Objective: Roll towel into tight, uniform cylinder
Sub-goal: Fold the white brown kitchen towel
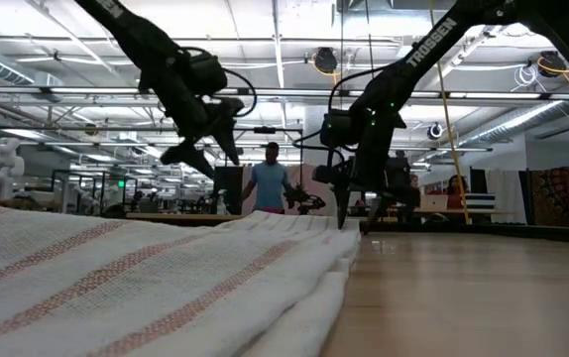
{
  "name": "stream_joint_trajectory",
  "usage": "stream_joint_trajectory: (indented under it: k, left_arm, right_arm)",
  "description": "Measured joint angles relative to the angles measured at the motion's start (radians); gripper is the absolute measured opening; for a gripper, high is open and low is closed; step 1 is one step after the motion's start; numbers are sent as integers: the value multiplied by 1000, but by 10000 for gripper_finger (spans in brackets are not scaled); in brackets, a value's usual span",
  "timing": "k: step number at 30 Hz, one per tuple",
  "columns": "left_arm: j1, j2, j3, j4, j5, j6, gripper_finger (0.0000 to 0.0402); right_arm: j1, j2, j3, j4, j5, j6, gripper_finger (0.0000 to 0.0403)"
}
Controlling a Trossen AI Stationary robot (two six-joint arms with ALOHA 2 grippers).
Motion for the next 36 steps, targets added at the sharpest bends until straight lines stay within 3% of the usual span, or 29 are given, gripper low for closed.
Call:
stream_joint_trajectory:
  k: [7,19,36]
  left_arm:
    - [52,93,0,96,-1,-1,265]
    - [95,227,63,104,22,62,220]
    - [92,366,131,97,49,87,218]
  right_arm:
    - [-2,6,-1,32,11,-4,185]
    - [-2,10,-2,66,23,-35,9]
    - [-2,10,-2,72,14,-39,3]
